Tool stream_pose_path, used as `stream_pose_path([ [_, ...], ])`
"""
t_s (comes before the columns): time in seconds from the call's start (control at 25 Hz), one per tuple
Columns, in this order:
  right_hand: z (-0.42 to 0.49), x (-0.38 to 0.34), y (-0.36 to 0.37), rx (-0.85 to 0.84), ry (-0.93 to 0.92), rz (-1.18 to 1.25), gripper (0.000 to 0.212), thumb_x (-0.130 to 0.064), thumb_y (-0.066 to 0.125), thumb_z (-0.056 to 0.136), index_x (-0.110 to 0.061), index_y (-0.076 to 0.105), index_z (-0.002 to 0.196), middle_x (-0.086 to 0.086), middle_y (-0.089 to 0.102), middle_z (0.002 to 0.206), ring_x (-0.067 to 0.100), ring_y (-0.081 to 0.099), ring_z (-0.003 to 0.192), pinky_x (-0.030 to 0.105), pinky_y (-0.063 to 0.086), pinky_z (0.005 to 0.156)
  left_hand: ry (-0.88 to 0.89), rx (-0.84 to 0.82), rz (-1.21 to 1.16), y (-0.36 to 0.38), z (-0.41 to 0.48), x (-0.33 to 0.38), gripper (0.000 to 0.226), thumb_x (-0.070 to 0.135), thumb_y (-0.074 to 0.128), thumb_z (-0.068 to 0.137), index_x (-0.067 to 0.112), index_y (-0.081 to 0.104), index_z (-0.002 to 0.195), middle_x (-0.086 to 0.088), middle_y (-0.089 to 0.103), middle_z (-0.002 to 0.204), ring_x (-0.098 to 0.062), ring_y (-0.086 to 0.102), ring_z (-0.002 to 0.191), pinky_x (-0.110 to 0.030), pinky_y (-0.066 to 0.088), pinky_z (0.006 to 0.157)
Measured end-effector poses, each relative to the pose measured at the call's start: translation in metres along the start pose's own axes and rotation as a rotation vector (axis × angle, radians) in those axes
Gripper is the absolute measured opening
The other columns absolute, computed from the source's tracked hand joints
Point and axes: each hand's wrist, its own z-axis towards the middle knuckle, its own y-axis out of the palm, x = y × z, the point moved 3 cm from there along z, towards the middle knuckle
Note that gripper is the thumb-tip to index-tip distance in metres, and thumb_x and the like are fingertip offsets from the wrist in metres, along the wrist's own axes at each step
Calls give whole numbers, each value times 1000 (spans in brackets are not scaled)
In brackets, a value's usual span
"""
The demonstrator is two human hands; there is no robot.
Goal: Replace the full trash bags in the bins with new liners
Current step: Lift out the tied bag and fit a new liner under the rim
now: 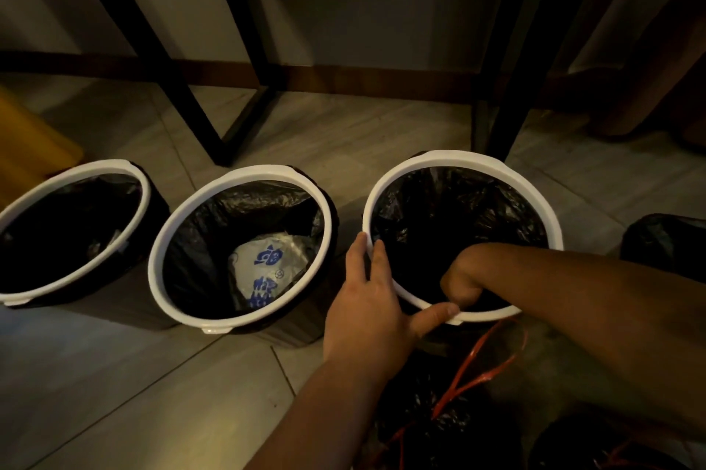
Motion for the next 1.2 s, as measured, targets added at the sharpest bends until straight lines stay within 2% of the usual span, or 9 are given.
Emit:
stream_pose_path([
  [0.32,-46,1,-25,165,-163,104,40,-22,45,106,-8,60,140,14,60,141,29,59,120,32,45,97,-62,-74,45,-2,2,12,109,89,61,74,36,25,163,11,-15,173,-21,38,152,-38,50,107],
  [0.4,-61,4,-31,239,-172,158,32,-20,48,102,-13,69,125,10,67,129,26,63,109,32,49,93,-44,-51,62,-2,-1,16,95,83,60,82,38,29,160,8,-9,174,-23,44,148,-39,52,105],
  [0.48,-78,10,-41,357,-150,248,20,-22,55,98,-22,74,98,1,73,103,18,64,86,29,48,76,31,29,62,-9,-2,18,74,72,56,93,34,42,154,1,17,171,-24,52,139,-39,53,102],
  [0.56,-99,17,-58,493,-126,297,24,-27,60,96,-19,73,78,-2,70,80,17,64,74,31,47,65,124,148,-26,-29,-1,14,48,50,59,102,25,58,143,-2,52,149,-23,62,122,-38,55,97],
  [0.64,-127,16,-71,669,-106,353,31,-30,63,95,-18,69,68,-2,67,68,19,65,69,35,50,64,175,240,-84,-64,2,2,30,31,61,102,22,68,130,-2,71,122,-22,68,106,-39,56,88],
  [0.76,-176,-21,-86,1016,-135,432,24,-32,61,94,-23,66,72,-4,67,71,17,64,70,43,55,70,61,329,-169,-128,5,-46,19,21,65,97,24,75,113,10,76,96,2,69,86,-20,53,78],
  [0.84,-200,-70,-91,1124,-189,467,14,-32,60,91,-26,67,80,-7,68,76,16,64,74,42,57,73,-105,355,-293,-166,-3,-94,14,20,68,96,28,74,106,19,71,86,9,67,81,-14,49,75],
  [1.04,-214,-204,-90,875,-195,338,20,-39,56,91,-29,67,105,-4,69,103,20,66,97,39,58,85,-516,305,-432,-206,-29,-208,11,24,73,90,31,65,92,17,66,84,-21,68,97,-30,44,77],
  [1.2,-221,-275,-86,756,-122,213,37,-43,58,94,-25,62,126,6,64,126,30,61,118,44,54,97,-637,186,-598,-195,-48,-241,37,37,80,85,26,54,108,3,67,97,-31,68,105,-39,54,90],
])
